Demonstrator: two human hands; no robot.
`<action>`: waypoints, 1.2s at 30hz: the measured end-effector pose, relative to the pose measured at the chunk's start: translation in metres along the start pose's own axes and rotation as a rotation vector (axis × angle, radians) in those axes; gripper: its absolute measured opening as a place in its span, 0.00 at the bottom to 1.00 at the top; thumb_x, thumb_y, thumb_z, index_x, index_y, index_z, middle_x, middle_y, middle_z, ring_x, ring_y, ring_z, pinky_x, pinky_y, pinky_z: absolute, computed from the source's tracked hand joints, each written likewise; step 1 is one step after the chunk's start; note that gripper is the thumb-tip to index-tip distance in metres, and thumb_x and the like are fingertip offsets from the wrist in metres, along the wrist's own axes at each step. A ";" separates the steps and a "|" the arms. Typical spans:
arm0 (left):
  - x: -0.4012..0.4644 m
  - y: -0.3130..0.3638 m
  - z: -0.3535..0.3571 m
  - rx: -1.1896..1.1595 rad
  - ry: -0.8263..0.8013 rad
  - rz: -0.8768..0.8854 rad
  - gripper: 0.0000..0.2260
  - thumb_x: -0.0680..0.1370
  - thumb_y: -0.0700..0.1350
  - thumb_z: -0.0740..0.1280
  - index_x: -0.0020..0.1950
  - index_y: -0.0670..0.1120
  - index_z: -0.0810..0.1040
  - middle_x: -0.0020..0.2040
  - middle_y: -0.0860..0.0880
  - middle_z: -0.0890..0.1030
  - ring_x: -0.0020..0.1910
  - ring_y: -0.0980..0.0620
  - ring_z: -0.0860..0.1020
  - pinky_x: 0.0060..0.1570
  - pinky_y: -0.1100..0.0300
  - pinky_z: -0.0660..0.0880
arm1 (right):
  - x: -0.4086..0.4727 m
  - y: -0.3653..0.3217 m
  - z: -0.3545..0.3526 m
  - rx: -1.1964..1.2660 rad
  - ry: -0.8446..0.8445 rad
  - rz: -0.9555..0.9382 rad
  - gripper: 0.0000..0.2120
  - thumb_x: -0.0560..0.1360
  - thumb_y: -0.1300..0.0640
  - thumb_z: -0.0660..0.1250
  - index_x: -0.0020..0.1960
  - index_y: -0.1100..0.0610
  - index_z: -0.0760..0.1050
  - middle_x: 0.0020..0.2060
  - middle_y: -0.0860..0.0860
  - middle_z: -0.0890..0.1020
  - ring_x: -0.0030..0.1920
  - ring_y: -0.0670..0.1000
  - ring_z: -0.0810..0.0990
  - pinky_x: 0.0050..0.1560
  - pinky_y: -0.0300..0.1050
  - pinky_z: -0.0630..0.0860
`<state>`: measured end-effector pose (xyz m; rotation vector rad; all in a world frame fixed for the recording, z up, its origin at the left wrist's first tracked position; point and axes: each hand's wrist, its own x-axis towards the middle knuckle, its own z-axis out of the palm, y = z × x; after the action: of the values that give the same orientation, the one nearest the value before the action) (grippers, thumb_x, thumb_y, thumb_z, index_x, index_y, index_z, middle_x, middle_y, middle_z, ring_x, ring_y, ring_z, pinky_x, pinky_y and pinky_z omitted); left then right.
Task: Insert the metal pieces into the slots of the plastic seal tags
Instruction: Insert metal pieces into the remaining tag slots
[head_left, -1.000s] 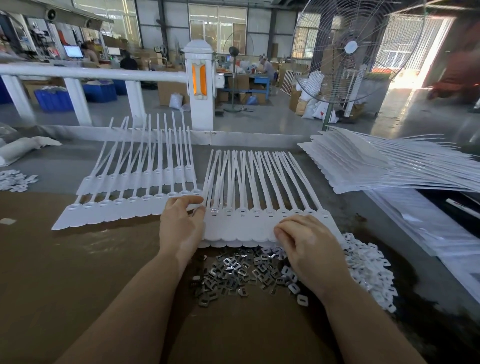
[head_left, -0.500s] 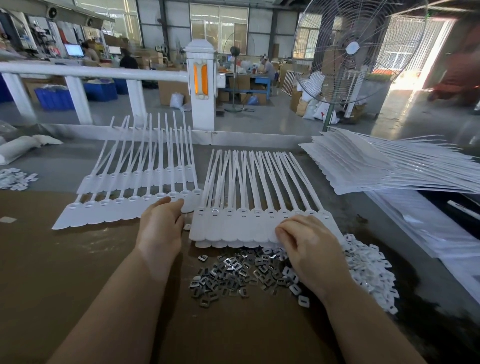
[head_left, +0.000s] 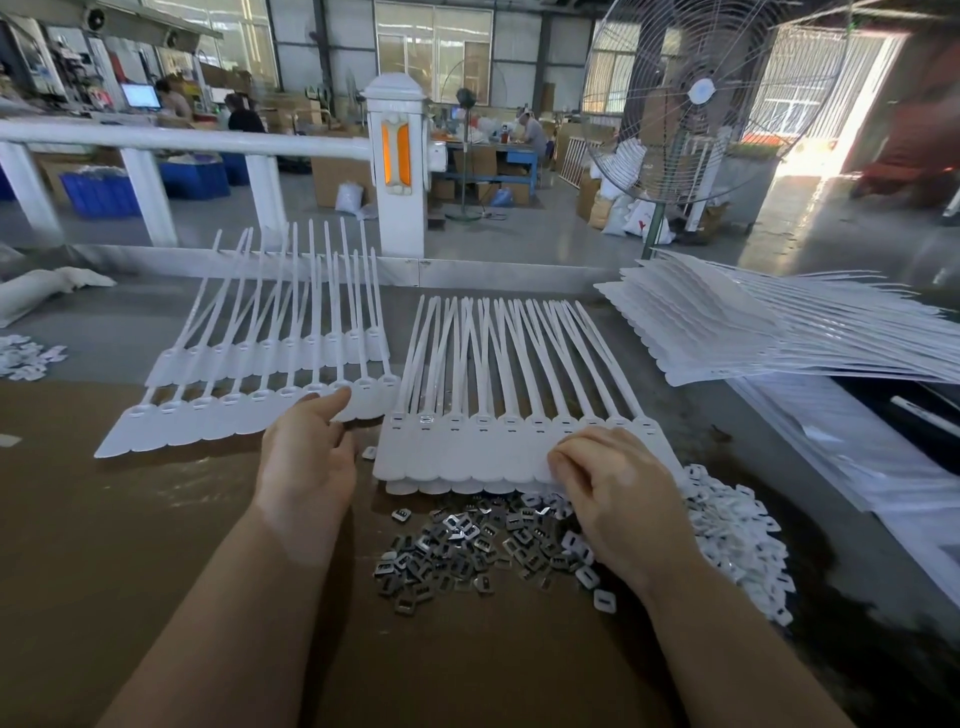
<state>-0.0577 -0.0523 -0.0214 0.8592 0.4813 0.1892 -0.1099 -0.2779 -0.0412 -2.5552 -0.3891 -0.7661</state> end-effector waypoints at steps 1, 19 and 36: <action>0.002 0.000 -0.002 -0.028 -0.006 -0.008 0.24 0.77 0.33 0.63 0.73 0.38 0.62 0.70 0.40 0.66 0.69 0.45 0.67 0.69 0.55 0.66 | 0.000 0.000 0.000 0.000 -0.001 0.004 0.06 0.75 0.61 0.66 0.41 0.59 0.79 0.38 0.50 0.80 0.42 0.50 0.75 0.47 0.43 0.72; -0.002 0.008 -0.006 -0.205 -0.225 0.154 0.28 0.79 0.33 0.58 0.77 0.43 0.53 0.66 0.44 0.71 0.65 0.48 0.73 0.69 0.52 0.65 | 0.000 -0.001 0.000 0.005 -0.001 0.014 0.06 0.75 0.60 0.66 0.41 0.59 0.80 0.38 0.49 0.81 0.42 0.49 0.76 0.48 0.44 0.73; -0.003 0.001 -0.006 -0.161 -0.511 0.012 0.22 0.75 0.38 0.63 0.69 0.37 0.67 0.54 0.45 0.83 0.56 0.50 0.80 0.54 0.54 0.76 | 0.000 0.000 0.001 -0.004 0.018 -0.007 0.06 0.75 0.62 0.66 0.40 0.60 0.79 0.37 0.50 0.81 0.41 0.50 0.76 0.46 0.45 0.74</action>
<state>-0.0630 -0.0488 -0.0235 0.7189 -0.0172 0.0148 -0.1089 -0.2777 -0.0418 -2.5501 -0.3915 -0.7922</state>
